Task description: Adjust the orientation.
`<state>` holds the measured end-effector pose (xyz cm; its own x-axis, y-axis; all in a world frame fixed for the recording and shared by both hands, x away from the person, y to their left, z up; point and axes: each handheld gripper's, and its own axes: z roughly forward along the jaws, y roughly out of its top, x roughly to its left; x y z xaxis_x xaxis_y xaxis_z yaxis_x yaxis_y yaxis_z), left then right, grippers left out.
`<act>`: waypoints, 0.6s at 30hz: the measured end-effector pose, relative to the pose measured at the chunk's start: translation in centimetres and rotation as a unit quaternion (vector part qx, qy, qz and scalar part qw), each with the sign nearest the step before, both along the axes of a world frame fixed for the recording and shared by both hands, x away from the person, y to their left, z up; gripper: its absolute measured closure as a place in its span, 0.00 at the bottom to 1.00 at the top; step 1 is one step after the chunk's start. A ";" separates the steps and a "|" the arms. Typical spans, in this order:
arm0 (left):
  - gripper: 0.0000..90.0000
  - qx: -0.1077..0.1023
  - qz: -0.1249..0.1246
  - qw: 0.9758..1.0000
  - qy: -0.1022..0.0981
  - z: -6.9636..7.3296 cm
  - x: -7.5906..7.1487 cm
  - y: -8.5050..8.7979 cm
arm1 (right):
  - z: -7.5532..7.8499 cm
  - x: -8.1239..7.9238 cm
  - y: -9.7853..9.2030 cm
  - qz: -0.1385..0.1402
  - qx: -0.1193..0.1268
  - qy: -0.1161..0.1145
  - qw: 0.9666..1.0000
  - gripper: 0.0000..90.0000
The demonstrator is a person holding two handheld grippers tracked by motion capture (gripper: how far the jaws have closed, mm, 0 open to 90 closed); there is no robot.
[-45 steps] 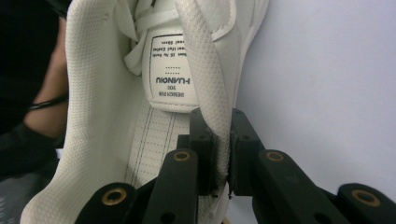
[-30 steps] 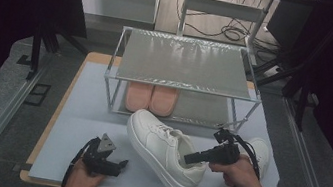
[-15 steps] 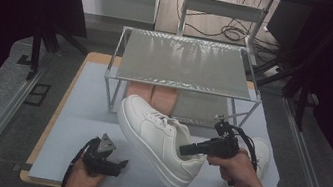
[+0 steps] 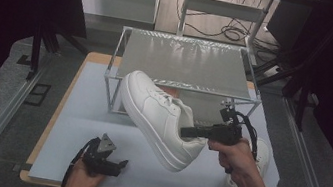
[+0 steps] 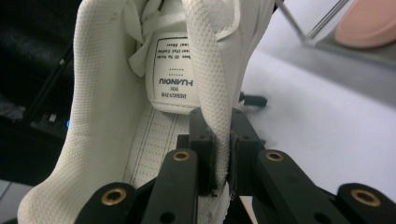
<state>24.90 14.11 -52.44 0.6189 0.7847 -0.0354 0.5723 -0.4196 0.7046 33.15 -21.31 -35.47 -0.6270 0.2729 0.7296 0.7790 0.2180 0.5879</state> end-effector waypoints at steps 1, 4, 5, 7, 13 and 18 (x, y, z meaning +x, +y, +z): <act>0.15 0.000 0.000 1.000 0.000 0.0 0.0 0.0 | 0.1 0.2 0.0 -0.005 0.001 -0.002 1.000 0.92; 0.15 0.000 0.000 1.000 0.000 0.0 0.0 0.0 | 0.3 0.9 -0.2 -0.019 0.008 -0.004 1.000 0.92; 0.15 0.000 0.000 1.000 0.000 0.0 0.0 0.0 | 0.4 1.2 -0.3 -0.024 0.010 -0.004 1.000 0.92; 0.15 0.000 0.000 1.000 0.000 0.0 0.0 0.0 | 0.6 1.6 -0.3 -0.034 0.016 -0.005 0.999 0.92; 0.15 -0.001 0.000 1.000 -0.001 0.0 0.0 0.0 | 1.0 3.3 -0.5 -0.076 0.033 -0.003 0.997 0.92; 0.15 0.002 -0.001 1.000 -0.001 0.0 0.0 0.0 | 0.9 4.7 -0.3 -0.101 0.040 0.002 0.994 0.92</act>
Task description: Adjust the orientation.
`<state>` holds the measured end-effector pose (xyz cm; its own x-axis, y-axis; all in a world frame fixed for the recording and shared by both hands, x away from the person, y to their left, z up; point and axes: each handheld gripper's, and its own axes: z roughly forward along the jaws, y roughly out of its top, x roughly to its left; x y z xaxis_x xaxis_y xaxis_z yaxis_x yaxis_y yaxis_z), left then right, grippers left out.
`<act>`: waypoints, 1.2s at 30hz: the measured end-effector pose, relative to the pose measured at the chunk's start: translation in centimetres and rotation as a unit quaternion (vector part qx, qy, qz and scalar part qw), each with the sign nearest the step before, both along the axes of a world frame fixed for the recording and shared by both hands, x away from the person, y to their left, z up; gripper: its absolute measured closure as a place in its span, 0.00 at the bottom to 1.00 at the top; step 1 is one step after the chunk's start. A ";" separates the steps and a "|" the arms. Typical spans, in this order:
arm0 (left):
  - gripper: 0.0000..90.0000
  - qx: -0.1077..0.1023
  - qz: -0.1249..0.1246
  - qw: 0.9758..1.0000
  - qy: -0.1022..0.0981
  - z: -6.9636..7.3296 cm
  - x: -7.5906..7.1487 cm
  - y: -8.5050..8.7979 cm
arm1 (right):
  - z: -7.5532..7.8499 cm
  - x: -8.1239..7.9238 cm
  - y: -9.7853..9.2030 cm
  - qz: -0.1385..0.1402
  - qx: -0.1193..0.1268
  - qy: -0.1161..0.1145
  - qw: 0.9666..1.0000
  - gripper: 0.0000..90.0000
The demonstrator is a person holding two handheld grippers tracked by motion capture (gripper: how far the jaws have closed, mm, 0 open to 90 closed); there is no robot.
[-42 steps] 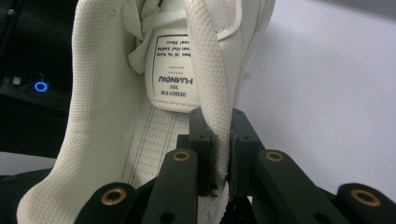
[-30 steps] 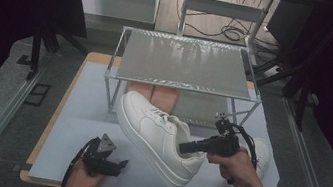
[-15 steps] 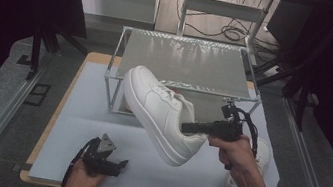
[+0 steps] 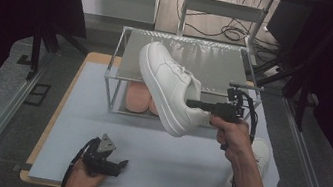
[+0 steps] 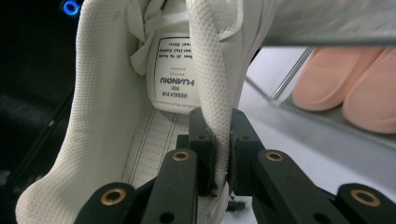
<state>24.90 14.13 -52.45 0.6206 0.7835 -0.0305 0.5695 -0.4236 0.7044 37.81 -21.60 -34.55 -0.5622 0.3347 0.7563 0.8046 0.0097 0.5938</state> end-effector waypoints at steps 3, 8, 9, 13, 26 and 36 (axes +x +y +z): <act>0.15 0.000 0.000 1.000 0.000 0.0 0.0 0.0 | -0.1 0.7 0.3 -0.012 0.003 0.002 1.000 0.92; 0.15 0.001 0.000 1.000 -0.001 0.0 0.0 0.0 | -0.2 1.8 0.6 -0.032 0.011 0.008 0.999 0.92; 0.15 0.001 0.000 1.000 -0.001 0.0 0.0 0.0 | -0.3 2.0 0.6 -0.035 0.012 0.009 0.999 0.92; 0.15 0.000 0.000 1.000 -0.001 0.0 0.0 0.0 | -0.4 2.6 0.8 -0.048 0.017 0.011 0.999 0.92; 0.15 0.001 0.000 1.000 -0.002 0.0 0.0 0.0 | 0.0 5.0 2.1 -0.113 0.026 0.012 0.993 0.92; 0.15 0.001 0.000 1.000 -0.002 0.0 0.0 0.0 | -0.6 7.1 2.8 -0.165 0.037 0.026 0.985 0.92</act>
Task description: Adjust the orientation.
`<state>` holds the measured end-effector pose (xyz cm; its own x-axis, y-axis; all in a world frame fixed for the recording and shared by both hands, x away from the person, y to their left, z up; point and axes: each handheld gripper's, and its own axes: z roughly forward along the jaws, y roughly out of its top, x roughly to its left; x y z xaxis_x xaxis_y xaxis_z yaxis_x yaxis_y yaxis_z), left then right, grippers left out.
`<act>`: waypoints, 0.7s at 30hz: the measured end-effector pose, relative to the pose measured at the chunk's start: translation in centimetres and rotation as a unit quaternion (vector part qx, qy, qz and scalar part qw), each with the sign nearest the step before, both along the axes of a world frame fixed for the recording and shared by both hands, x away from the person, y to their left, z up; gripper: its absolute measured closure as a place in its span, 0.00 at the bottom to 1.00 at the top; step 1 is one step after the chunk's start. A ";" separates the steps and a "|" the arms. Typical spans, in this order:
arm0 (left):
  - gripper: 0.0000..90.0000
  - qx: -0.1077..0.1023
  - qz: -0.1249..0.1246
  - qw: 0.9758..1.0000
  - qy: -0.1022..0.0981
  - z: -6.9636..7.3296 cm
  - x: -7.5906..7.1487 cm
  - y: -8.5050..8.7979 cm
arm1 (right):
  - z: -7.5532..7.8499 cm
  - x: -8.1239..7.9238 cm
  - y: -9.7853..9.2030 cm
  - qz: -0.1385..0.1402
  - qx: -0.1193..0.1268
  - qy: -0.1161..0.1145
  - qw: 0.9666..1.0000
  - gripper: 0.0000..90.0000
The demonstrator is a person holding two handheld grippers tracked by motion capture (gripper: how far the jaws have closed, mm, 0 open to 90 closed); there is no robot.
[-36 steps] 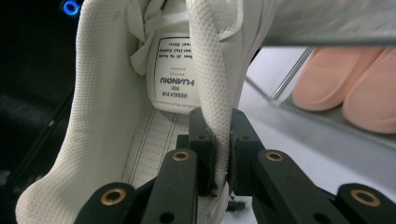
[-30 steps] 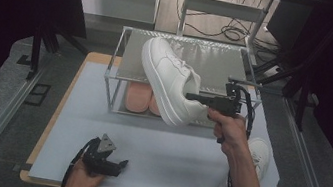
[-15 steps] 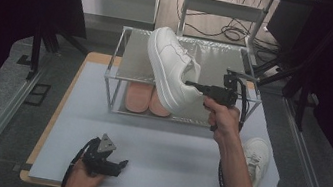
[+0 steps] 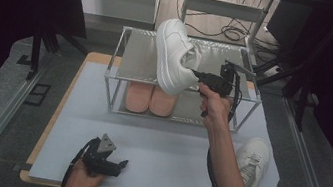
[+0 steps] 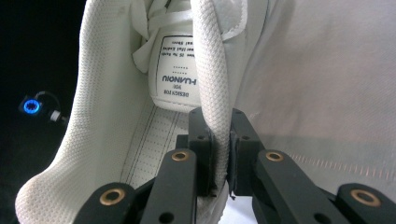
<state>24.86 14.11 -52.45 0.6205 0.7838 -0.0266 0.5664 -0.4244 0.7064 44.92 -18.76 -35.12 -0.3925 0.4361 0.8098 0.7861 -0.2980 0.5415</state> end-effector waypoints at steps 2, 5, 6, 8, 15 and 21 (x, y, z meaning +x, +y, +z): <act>0.15 0.000 0.000 1.000 0.000 0.0 0.0 0.0 | -0.1 0.4 0.1 -0.007 0.002 0.006 1.000 0.92; 0.15 0.000 0.000 1.000 0.000 0.0 0.0 0.0 | -0.1 0.9 0.3 -0.012 0.002 0.014 1.000 0.92; 0.15 0.000 0.000 1.000 0.000 0.0 0.0 0.0 | -0.2 1.1 0.3 -0.014 0.000 0.014 1.000 0.92; 0.15 0.004 -0.002 1.000 0.000 0.0 0.0 0.0 | -0.2 1.5 0.4 -0.018 0.000 0.016 1.000 0.92; 0.15 0.000 0.000 1.000 -0.001 0.0 0.0 0.0 | -0.4 2.4 0.6 -0.035 0.002 0.029 0.999 0.91; 0.15 0.003 -0.002 1.000 -0.001 0.0 0.0 0.0 | -0.7 3.1 0.7 -0.047 -0.002 0.038 0.998 0.91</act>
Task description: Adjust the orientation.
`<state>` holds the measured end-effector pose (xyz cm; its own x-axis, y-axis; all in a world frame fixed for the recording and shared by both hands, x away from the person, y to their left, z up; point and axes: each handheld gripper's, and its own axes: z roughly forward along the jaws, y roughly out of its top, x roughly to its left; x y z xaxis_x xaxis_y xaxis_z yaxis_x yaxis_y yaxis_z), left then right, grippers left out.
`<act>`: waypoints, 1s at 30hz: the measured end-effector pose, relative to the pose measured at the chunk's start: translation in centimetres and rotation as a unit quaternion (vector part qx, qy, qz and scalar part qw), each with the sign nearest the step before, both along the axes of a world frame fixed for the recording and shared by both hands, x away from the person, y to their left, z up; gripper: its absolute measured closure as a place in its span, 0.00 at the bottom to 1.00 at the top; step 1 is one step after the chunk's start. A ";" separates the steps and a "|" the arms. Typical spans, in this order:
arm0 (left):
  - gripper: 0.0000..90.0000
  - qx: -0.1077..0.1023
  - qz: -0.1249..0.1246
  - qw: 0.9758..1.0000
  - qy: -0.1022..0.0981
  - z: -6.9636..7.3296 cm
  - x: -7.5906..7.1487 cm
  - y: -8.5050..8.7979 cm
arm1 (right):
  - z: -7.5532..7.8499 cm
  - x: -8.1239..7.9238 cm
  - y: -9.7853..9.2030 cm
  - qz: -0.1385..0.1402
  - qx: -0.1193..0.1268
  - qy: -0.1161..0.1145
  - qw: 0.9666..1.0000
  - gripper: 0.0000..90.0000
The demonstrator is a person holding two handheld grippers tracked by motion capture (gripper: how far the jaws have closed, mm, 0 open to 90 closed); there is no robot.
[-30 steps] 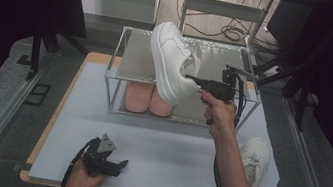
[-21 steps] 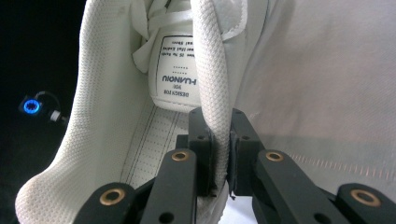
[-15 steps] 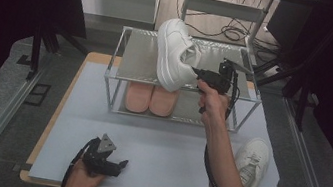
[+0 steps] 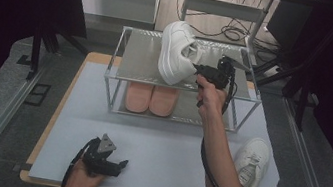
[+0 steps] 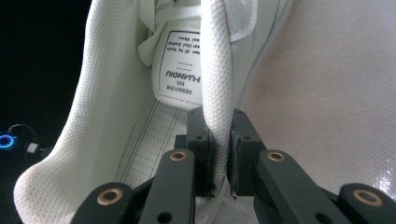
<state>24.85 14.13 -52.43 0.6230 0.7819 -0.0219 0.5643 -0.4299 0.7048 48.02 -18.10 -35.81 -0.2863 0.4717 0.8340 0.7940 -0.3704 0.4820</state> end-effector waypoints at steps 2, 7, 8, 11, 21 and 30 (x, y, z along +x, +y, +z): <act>0.15 0.000 0.000 1.000 0.000 0.0 0.0 0.0 | 0.0 0.0 0.1 0.001 -0.001 -0.001 1.000 0.90; 0.15 0.000 0.000 1.000 0.000 0.0 0.0 0.0 | 0.1 0.2 0.3 0.005 0.002 -0.002 1.000 0.84; 0.15 0.000 0.000 1.000 0.000 0.0 0.0 0.0 | 0.1 0.2 0.3 0.004 0.006 -0.004 1.000 0.82; 0.15 0.000 0.000 1.000 0.000 0.0 0.0 0.0 | 0.1 0.3 0.4 0.007 0.021 -0.004 1.000 0.78; 0.16 0.001 -0.001 1.000 -0.001 0.0 0.0 0.0 | 0.0 0.4 1.6 0.026 0.058 -0.028 0.998 0.59; 0.16 0.001 -0.001 1.000 -0.001 0.0 0.0 0.0 | 0.3 0.3 1.7 0.037 0.052 -0.042 0.997 0.53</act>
